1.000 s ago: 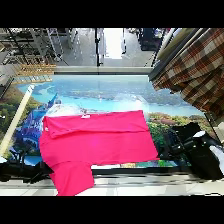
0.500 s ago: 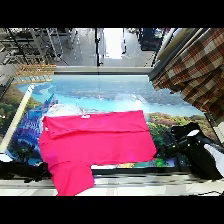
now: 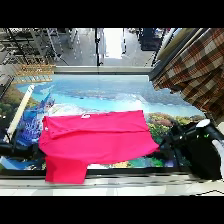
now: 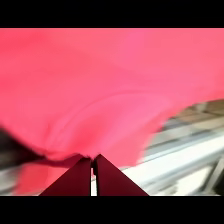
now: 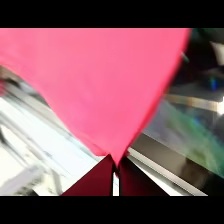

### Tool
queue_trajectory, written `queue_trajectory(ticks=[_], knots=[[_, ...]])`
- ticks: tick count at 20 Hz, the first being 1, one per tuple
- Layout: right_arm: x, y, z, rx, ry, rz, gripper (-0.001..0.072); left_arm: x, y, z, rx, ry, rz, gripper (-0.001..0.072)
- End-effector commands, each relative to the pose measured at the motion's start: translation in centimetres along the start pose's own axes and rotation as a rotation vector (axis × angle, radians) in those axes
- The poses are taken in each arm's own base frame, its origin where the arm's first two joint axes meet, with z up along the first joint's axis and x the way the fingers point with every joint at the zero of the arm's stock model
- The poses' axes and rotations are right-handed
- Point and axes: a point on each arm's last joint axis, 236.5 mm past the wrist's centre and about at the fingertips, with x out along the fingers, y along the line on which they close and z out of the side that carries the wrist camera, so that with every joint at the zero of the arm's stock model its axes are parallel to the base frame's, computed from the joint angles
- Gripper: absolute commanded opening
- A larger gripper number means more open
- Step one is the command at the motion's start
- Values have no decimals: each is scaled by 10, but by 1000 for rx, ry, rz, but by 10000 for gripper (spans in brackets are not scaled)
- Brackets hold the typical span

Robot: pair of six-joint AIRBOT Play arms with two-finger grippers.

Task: Fold the clothes and pants, and hang the long-sleeved shirts on hangers.

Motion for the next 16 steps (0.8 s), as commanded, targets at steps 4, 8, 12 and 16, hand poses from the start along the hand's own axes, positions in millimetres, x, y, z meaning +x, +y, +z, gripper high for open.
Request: queue_trajectory(ticks=[4,8,12,16], knots=[[-42,45,88,-39,-260,-87,19,-28,-60,89,23,-108,-340,8],[-42,22,154,47,-367,-107,19,-34,-41,175,-108,-250,-540,8],[-14,-2,212,65,-390,-100,19,-29,-5,236,-226,-378,-566,8],[15,-20,268,68,-438,-114,20,2,26,259,-316,-420,-515,10]])
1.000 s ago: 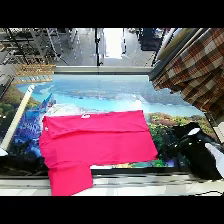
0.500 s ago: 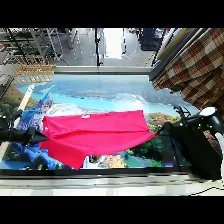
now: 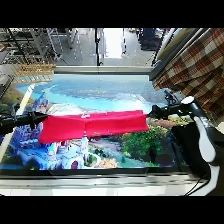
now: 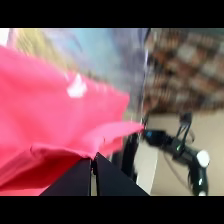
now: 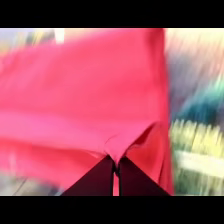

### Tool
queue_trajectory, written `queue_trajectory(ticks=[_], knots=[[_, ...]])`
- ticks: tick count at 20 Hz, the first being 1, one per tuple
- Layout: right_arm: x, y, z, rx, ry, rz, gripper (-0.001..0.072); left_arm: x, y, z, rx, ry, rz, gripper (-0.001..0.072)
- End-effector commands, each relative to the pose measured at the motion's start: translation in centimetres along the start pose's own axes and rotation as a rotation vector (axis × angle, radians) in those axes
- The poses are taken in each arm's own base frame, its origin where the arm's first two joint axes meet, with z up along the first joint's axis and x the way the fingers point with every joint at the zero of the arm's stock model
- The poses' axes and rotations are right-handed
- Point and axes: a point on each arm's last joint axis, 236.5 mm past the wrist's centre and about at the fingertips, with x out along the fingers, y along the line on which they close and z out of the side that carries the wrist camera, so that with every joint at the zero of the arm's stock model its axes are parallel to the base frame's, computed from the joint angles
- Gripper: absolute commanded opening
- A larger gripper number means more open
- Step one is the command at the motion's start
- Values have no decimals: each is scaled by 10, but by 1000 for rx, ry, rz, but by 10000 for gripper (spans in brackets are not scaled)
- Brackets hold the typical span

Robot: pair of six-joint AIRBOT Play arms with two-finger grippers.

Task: Fold the clothes and pants, and hang the long-sleeved shirts on hangers.

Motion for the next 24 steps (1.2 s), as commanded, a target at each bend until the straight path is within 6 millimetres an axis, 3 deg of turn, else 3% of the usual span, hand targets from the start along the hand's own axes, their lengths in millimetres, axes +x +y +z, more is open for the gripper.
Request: queue_trajectory(ticks=[1,2,3,4,6,8,10,13,14,15,16,17,18,20,22,24], knots=[[42,-8,40,1,-72,-13,20,17,27,30,-68,-95,14,22],[47,-8,47,-10,-87,-18,90,21,26,31,-82,-97,-5,182],[44,-10,50,-26,-94,-34,348,23,24,31,-86,-96,-13,397],[37,-14,48,-44,-83,-54,547,23,21,29,-85,-88,-23,488],[21,-33,36,-10,-32,-105,567,14,14,26,-72,-72,-46,484],[13,-45,9,25,82,-88,569,5,-2,17,7,-42,-75,482],[20,-45,-18,6,199,-43,569,1,-22,10,125,-31,-79,438],[56,-26,-33,-18,260,53,541,9,-40,-11,322,32,-4,392],[70,-19,-39,-25,281,70,497,14,-37,-20,381,67,50,277],[83,-13,-48,-44,313,76,435,19,-29,-30,439,112,114,261],[90,-12,-53,-92,335,62,151,26,-20,-43,481,173,179,259],[87,-17,-52,-116,337,12,22,32,-12,-56,513,233,226,204],[77,-23,-48,-141,332,-47,21,39,-5,-71,547,303,265,137],[28,-49,-32,-163,291,-285,20,57,6,-98,622,428,338,11],[-45,-70,-14,-175,220,-552,20,78,15,-126,676,540,394,10],[-107,-55,-8,-200,151,-654,19,99,33,-148,670,618,476,10]])
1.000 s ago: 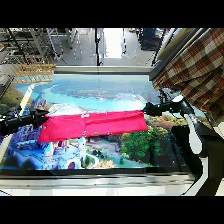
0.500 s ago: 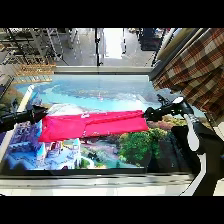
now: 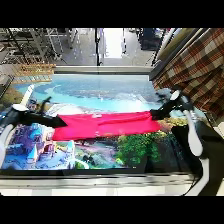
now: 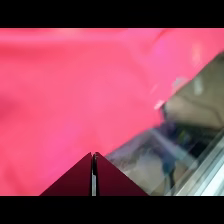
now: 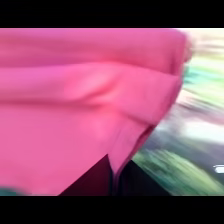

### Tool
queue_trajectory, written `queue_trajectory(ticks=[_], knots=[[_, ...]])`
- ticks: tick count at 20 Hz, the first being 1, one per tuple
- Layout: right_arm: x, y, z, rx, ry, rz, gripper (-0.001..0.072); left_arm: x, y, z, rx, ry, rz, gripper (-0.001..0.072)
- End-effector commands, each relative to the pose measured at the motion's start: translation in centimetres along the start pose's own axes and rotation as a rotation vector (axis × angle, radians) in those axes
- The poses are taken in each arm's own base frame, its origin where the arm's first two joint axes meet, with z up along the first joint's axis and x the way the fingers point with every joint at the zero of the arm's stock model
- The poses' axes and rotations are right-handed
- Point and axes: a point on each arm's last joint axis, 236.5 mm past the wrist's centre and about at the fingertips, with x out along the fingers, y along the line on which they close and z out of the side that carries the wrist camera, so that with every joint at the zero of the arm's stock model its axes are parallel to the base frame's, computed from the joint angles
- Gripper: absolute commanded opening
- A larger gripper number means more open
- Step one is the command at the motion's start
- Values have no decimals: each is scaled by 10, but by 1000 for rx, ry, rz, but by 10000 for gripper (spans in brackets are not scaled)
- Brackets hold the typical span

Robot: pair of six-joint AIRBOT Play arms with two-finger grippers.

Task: Fold the clothes and pants, and hang the long-sleeved shirts on hangers.

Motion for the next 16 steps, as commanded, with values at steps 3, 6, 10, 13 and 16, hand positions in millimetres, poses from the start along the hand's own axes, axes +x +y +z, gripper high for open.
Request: queue_trajectory(ticks=[3,6,10,13,16], knots=[[-131,16,-14,11,-172,-155,19,75,12,-40,5,253,207,11],[-150,153,-2,-83,-290,130,19,85,8,-32,-13,229,236,10],[-118,328,-5,-235,-373,308,19,-8,-7,-1,-52,135,231,11],[-54,433,-18,-293,-393,414,19,-108,-14,13,-59,-39,293,11],[35,506,-28,-272,-402,520,20,-173,-23,16,-69,-200,340,11]])
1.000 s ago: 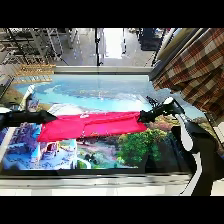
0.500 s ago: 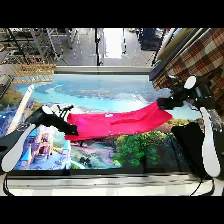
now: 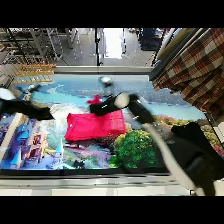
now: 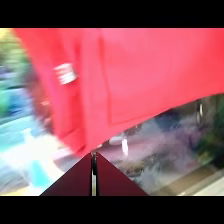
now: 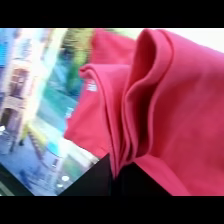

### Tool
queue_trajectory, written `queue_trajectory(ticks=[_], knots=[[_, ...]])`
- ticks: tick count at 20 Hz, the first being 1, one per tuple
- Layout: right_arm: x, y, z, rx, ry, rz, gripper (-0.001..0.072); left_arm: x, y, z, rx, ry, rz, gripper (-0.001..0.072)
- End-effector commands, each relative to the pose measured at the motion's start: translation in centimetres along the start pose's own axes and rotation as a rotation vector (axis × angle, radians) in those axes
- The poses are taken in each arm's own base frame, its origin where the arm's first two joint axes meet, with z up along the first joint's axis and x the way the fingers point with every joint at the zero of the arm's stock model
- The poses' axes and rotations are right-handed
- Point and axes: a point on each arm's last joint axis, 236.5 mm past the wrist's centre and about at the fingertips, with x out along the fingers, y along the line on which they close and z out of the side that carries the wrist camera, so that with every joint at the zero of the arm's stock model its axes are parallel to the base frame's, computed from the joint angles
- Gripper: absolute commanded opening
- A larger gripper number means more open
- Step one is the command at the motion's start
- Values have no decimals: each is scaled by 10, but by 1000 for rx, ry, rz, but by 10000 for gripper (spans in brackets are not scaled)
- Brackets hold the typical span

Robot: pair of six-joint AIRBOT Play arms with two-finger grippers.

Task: Fold the clothes and pants, and hang the long-sleeved shirts on hangers.

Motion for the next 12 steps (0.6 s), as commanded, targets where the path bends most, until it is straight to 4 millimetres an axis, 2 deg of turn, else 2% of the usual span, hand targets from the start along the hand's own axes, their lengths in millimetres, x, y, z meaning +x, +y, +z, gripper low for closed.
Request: queue_trajectory(ticks=[1,2,3,4,5,6,7,9,10,11,12], knots=[[111,63,-25,74,-67,143,22,-72,6,5,-30,-152,33,11],[134,67,-37,90,-28,173,27,-75,3,6,-23,-166,23,11],[146,73,-47,90,23,216,154,-73,3,8,-26,-167,15,11],[147,77,-53,75,78,250,374,-66,-1,9,-21,-157,0,11],[137,74,-50,48,108,256,482,-57,-5,11,-15,-142,-17,11],[115,63,-36,35,115,244,490,-45,-10,12,-7,-122,-34,11],[89,42,-18,24,100,204,490,-28,-14,15,10,-99,-46,11],[20,-29,19,41,62,44,505,13,-29,16,86,-34,-79,11],[-12,-64,23,75,73,-23,554,35,-38,14,124,3,-97,12],[-40,-97,18,117,113,-68,597,60,-46,12,154,42,-114,11],[-64,-128,6,178,173,-96,600,85,-52,8,162,80,-127,11]])
